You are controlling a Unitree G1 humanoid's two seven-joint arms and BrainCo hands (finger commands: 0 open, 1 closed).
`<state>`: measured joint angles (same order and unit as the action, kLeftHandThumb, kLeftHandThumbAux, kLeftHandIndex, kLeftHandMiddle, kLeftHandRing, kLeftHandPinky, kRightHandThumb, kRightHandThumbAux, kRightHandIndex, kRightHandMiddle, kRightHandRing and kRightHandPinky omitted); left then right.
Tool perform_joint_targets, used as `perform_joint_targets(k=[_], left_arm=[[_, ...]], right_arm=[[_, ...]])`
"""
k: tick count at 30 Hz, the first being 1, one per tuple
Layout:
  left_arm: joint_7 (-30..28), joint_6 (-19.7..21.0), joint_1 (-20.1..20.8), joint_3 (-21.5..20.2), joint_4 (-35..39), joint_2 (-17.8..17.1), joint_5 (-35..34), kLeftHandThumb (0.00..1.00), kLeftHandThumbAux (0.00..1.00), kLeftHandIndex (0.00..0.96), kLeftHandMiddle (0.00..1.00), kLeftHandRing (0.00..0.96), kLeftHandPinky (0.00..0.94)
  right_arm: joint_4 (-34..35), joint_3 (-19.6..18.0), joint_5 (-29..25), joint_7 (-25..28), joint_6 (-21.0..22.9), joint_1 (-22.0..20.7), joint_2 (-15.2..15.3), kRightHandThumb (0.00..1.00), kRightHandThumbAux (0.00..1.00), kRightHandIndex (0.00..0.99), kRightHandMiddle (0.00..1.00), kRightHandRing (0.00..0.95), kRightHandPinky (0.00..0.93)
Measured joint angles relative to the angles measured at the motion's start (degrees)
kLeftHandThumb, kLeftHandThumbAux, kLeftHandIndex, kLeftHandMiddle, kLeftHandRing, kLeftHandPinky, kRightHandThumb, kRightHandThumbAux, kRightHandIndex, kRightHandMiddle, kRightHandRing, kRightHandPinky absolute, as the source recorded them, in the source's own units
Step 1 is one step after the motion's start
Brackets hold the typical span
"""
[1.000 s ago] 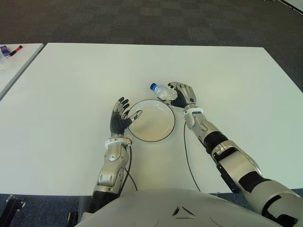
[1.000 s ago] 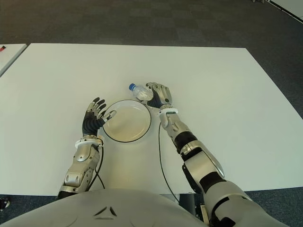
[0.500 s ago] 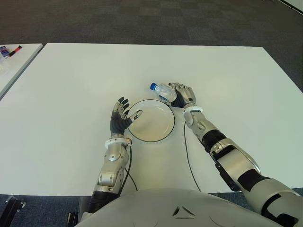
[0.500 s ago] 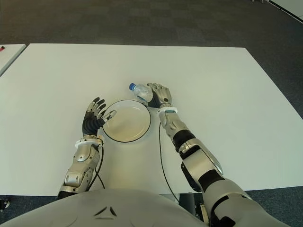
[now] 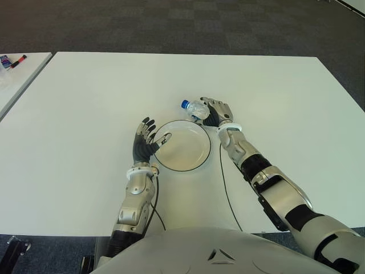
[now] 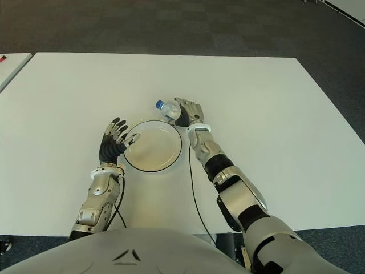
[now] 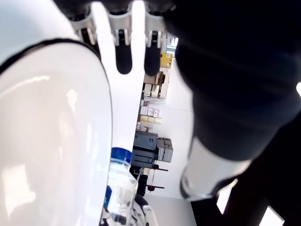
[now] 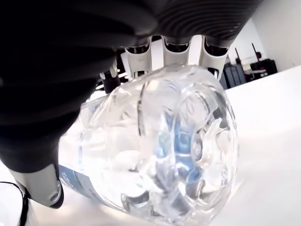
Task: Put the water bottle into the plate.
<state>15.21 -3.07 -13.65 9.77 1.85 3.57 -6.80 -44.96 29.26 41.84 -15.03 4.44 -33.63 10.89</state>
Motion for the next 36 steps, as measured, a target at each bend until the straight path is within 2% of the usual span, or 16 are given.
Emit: perform_joint_targets(k=[3,12,19,23,28,30,36], left_arm=[[0.00,0.00,-0.01,0.00,0.00,0.00,0.00,0.000,0.925,0.130,0.166,0.151,0.168],[0.00,0.00,-0.02,-0.01,0.00,0.00,-0.01,0.000,0.935,0.130,0.166,0.151,0.167],[0.00,0.00,-0.06,0.05,0.00,0.00,-0.01,0.000,0.926,0.135,0.167,0.151,0.159],[0.00,0.00,-0.20,0.06,0.00,0.00,0.00,0.000,0.926,0.140,0.169,0.153,0.169],[0.00,0.00,-0.22,0.07,0.01,0.00,-0.01,0.000,0.929,0.138,0.166,0.151,0.172],[0.01,0.00,-0.22,0.08,0.01,0.00,0.00,0.000,0.928,0.134,0.164,0.151,0.174],[0.35,0.00,-0.22,0.11,0.07,0.00,0.00,0.000,0.924,0.135,0.164,0.151,0.168]], right_arm=[[0.88,-0.40,-0.58,2.94,1.11,-0.16,-0.06,0.286,0.669,0.079,0.271,0.354,0.504],[2.19,-0.46,-0.92,8.20,3.22,-0.90,-0.15,0.294,0.680,0.077,0.269,0.378,0.538],[1.46,1.69,1.23,12.06,5.50,-3.40,-0.01,0.265,0.684,0.105,0.271,0.424,0.593],[1.21,2.69,2.09,13.93,6.47,-4.77,0.01,0.264,0.688,0.112,0.283,0.433,0.567],[1.63,2.81,1.82,15.17,7.27,-5.21,-0.31,0.308,0.699,0.093,0.284,0.377,0.463],[1.93,2.46,1.11,15.50,7.44,-5.16,-0.62,0.339,0.697,0.083,0.259,0.313,0.376],[3.11,1.09,-0.43,16.19,7.56,-5.14,-1.15,0.380,0.700,0.079,0.226,0.248,0.314]])
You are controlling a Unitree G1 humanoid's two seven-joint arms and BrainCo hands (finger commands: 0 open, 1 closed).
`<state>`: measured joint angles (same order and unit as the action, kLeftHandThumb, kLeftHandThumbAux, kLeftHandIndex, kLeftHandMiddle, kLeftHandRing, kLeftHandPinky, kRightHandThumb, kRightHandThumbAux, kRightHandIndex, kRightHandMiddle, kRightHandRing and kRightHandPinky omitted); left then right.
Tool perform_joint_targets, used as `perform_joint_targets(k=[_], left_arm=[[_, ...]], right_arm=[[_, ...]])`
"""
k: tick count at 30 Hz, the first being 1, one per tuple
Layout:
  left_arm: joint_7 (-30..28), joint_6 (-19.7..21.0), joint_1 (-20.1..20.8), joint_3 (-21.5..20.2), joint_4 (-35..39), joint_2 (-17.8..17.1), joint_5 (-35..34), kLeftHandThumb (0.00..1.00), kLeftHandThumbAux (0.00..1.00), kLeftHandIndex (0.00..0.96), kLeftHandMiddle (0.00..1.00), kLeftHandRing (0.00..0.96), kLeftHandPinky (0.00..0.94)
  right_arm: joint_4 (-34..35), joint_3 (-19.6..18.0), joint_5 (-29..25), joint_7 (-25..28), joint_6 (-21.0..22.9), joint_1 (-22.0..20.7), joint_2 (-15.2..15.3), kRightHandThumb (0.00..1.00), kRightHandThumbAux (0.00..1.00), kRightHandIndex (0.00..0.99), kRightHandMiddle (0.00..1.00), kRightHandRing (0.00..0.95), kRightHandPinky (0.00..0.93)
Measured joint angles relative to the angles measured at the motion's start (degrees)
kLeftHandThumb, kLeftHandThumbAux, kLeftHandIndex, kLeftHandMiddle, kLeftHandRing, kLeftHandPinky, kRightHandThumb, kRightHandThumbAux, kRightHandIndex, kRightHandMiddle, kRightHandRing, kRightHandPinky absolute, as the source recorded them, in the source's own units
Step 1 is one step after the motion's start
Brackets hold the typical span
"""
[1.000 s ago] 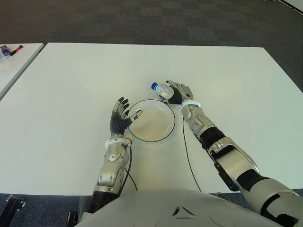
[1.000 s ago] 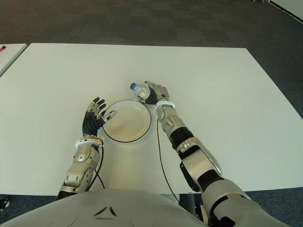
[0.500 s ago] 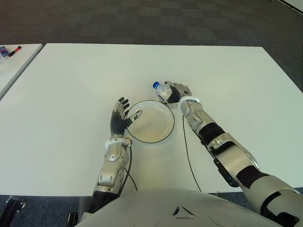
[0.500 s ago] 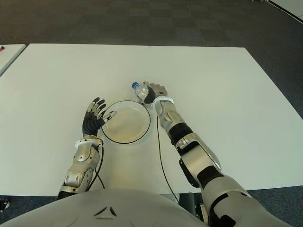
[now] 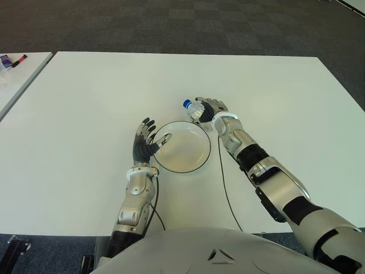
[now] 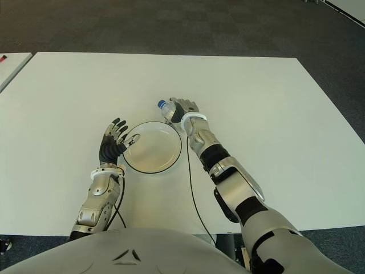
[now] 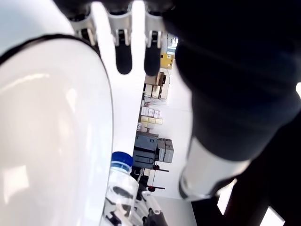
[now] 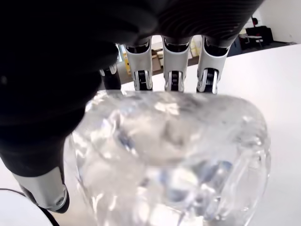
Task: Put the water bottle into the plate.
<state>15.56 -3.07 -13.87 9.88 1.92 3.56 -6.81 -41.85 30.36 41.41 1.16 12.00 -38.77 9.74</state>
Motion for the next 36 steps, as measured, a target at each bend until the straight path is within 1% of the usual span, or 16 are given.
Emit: perform_joint_targets(k=[5,10,12,14,18,21,28,33,34,36], left_arm=[[0.29,0.00,-0.01,0.02,0.10,0.00,0.01,0.000,0.928,0.137,0.167,0.151,0.164],[0.41,0.00,-0.06,0.09,0.24,0.00,0.02,0.000,0.931,0.135,0.170,0.153,0.174],[0.42,0.00,-0.10,0.10,0.29,-0.01,0.02,0.000,0.932,0.134,0.170,0.155,0.179],[0.48,0.00,-0.14,0.10,0.34,-0.01,0.02,0.000,0.932,0.133,0.171,0.156,0.178],[0.52,0.00,-0.25,0.11,0.38,-0.02,0.02,0.000,0.934,0.131,0.172,0.158,0.176],[0.52,0.00,-0.41,0.12,0.50,-0.03,0.02,0.000,0.935,0.129,0.170,0.157,0.173],[0.52,0.00,-0.73,0.13,1.12,-0.06,0.01,0.000,0.934,0.129,0.170,0.156,0.172],[0.52,0.01,-0.74,0.12,1.47,-0.06,0.01,0.000,0.935,0.127,0.168,0.155,0.168],[0.52,0.01,-0.74,0.12,1.49,-0.06,0.01,0.000,0.935,0.127,0.168,0.155,0.167],[0.52,0.02,-0.74,0.12,1.50,-0.07,0.00,0.000,0.936,0.129,0.169,0.155,0.162]], right_arm=[[-0.27,-0.40,-0.95,1.64,0.91,-0.23,-0.50,0.384,0.703,0.084,0.213,0.232,0.320],[-3.07,-0.38,-1.38,3.69,1.28,-1.70,-1.27,0.356,0.692,0.102,0.215,0.237,0.334],[-4.75,-0.30,-1.37,4.58,1.19,-2.86,-1.48,0.325,0.682,0.105,0.215,0.245,0.354],[-6.92,0.11,-1.30,5.87,0.93,-4.38,-1.60,0.300,0.676,0.114,0.216,0.253,0.397],[-9.85,1.11,-1.02,8.02,0.32,-6.70,-1.56,0.273,0.668,0.147,0.218,0.265,0.459],[-11.65,2.28,-0.66,9.36,-0.04,-7.94,-1.65,0.263,0.664,0.166,0.216,0.270,0.477],[-14.27,3.41,-0.04,10.64,-0.03,-9.75,-2.14,0.257,0.655,0.207,0.208,0.291,0.527],[-15.24,3.47,-0.08,10.64,-0.03,-10.31,-2.63,0.274,0.658,0.240,0.207,0.378,0.627],[-15.32,3.46,-0.10,10.64,-0.03,-10.36,-2.70,0.276,0.658,0.242,0.207,0.385,0.634],[-15.46,3.45,-0.14,10.64,-0.03,-10.41,-2.88,0.284,0.661,0.251,0.234,0.457,0.683]])
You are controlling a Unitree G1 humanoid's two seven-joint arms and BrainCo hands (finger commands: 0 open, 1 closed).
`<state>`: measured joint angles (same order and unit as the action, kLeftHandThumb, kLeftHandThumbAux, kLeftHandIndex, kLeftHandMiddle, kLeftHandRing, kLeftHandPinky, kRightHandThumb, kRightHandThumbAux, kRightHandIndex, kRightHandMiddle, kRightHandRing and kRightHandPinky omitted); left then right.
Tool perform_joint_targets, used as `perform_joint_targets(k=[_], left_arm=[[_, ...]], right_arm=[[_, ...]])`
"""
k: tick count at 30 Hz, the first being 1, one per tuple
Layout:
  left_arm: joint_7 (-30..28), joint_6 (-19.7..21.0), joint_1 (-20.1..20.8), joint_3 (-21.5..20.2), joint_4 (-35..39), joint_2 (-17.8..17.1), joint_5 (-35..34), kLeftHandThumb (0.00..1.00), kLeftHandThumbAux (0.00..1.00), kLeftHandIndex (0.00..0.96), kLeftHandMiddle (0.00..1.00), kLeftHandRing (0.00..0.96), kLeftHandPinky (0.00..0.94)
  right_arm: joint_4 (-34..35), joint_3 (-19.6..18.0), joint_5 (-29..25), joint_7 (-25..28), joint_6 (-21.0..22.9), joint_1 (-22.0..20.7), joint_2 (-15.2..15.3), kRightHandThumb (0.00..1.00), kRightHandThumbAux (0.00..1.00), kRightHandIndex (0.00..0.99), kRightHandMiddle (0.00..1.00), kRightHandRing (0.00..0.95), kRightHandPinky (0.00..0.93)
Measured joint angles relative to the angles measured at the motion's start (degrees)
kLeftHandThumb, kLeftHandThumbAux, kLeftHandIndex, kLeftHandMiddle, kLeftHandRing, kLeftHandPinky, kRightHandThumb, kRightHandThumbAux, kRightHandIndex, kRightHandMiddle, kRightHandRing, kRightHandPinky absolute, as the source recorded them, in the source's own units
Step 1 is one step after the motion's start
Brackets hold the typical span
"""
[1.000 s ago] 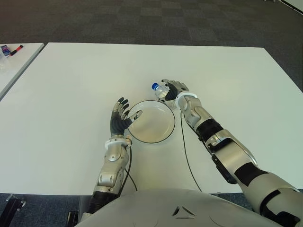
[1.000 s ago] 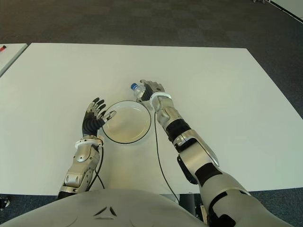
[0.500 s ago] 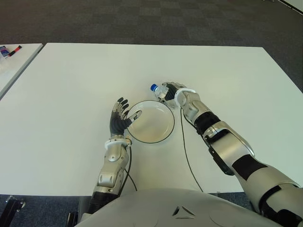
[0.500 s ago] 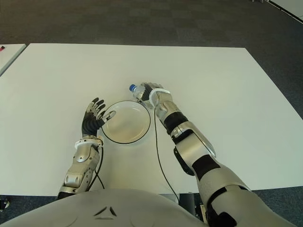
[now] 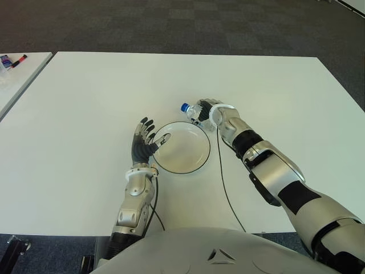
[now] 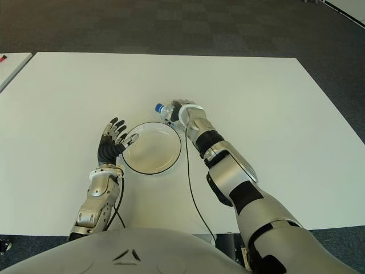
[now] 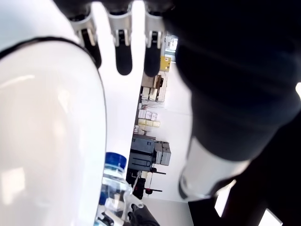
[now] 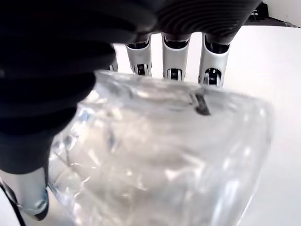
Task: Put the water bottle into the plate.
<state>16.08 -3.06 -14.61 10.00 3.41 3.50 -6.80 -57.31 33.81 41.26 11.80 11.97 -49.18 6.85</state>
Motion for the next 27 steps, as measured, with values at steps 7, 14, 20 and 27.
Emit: perform_joint_targets(k=[7,14,20,27], left_arm=[[0.00,0.01,0.00,-0.01,0.01,0.00,-0.01,0.000,0.939,0.134,0.172,0.156,0.158],[0.00,0.06,0.00,-0.06,0.01,-0.01,-0.08,0.000,0.938,0.139,0.172,0.157,0.170],[0.00,0.21,-0.01,-0.12,0.01,-0.02,-0.25,0.000,0.934,0.146,0.179,0.163,0.176],[0.00,0.21,-0.01,-0.13,0.01,-0.04,-0.32,0.000,0.913,0.147,0.173,0.157,0.164]], right_arm=[[-0.20,-0.02,-0.13,-0.11,-0.01,-0.02,-0.33,0.296,0.671,0.266,0.309,0.599,0.776],[-0.24,-0.03,-0.15,-0.78,-0.09,-0.07,-0.37,0.302,0.677,0.234,0.397,0.678,0.804],[-0.24,-0.03,-0.23,-1.75,-0.66,-0.07,-0.56,0.301,0.677,0.184,0.339,0.632,0.758],[-0.29,-0.03,-0.49,-2.18,-0.65,-0.02,-1.11,0.324,0.672,0.215,0.331,0.587,0.707]])
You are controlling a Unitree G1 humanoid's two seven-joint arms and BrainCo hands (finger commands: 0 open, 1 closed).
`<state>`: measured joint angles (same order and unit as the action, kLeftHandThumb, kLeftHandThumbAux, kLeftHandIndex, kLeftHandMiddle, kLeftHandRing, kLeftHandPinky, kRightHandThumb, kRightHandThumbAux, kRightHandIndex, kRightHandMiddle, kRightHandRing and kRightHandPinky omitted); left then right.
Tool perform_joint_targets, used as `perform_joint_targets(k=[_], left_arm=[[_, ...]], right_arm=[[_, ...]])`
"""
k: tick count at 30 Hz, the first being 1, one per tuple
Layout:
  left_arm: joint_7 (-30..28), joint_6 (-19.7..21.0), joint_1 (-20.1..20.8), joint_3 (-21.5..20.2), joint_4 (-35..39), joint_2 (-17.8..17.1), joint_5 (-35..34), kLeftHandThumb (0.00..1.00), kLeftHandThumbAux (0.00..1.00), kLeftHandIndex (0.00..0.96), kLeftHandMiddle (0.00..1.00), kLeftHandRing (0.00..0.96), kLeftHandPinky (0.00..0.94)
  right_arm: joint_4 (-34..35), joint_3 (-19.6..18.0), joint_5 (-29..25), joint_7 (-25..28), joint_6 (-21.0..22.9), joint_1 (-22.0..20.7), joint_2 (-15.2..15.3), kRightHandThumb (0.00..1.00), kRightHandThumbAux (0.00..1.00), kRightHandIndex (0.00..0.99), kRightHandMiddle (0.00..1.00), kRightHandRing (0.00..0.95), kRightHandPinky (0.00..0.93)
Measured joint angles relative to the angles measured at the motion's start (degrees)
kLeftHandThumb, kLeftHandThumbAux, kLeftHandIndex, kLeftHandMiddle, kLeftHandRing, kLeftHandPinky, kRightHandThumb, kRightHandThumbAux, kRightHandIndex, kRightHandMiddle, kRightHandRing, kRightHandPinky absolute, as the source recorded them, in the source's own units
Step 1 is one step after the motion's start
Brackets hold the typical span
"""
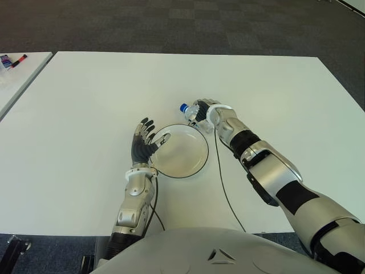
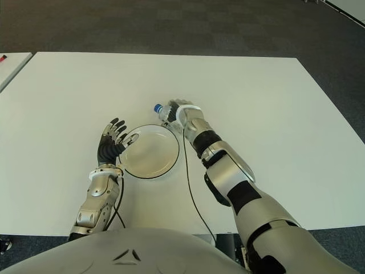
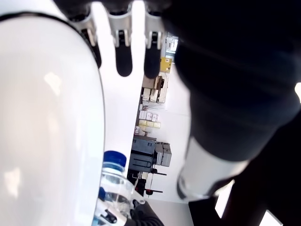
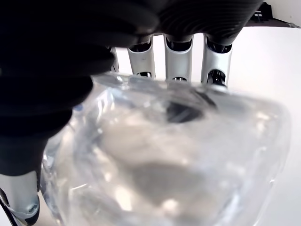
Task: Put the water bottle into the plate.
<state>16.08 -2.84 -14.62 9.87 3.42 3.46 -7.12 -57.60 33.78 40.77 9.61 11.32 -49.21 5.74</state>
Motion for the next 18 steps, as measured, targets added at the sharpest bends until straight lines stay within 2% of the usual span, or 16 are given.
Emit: perform_joint_targets(k=[4,6,8,9,11,13,18], left_arm=[[0.00,0.00,0.00,0.00,0.00,-0.01,0.01,0.000,0.906,0.146,0.168,0.152,0.164],[0.00,0.01,0.00,-0.01,0.00,-0.01,0.01,0.000,0.907,0.146,0.168,0.152,0.163],[0.00,0.04,0.00,-0.01,0.00,-0.01,0.02,0.000,0.904,0.143,0.166,0.151,0.162],[0.00,0.05,0.00,-0.01,0.00,-0.01,0.02,0.000,0.902,0.142,0.165,0.150,0.161],[0.00,0.07,0.00,-0.01,0.01,-0.01,0.02,0.000,0.900,0.141,0.164,0.150,0.160],[0.00,0.10,0.00,-0.01,0.02,-0.01,0.03,0.000,0.899,0.140,0.165,0.150,0.159],[0.00,0.31,0.00,-0.01,0.07,-0.01,0.03,0.000,0.895,0.134,0.163,0.148,0.162]], right_arm=[[-0.31,0.00,-0.02,-0.45,0.18,0.00,-0.18,0.359,0.651,0.229,0.343,0.564,0.693],[-0.43,0.04,0.06,-0.76,0.49,-0.02,-0.29,0.378,0.639,0.231,0.325,0.520,0.656],[-0.46,0.15,0.27,-1.14,0.92,-0.05,-0.42,0.432,0.636,0.251,0.404,0.605,0.721],[-0.46,0.26,0.52,-1.42,1.23,-0.06,-0.50,0.473,0.637,0.284,0.474,0.644,0.752],[-0.45,0.61,0.81,-1.90,1.61,-0.06,-0.63,0.510,0.637,0.312,0.535,0.677,0.779],[-0.43,0.86,0.91,-2.13,2.06,-0.06,-0.72,0.630,0.681,0.378,0.671,0.753,0.829],[-0.15,1.16,1.13,-3.17,2.47,0.10,-0.86,0.707,0.706,0.422,0.775,0.821,0.869]])
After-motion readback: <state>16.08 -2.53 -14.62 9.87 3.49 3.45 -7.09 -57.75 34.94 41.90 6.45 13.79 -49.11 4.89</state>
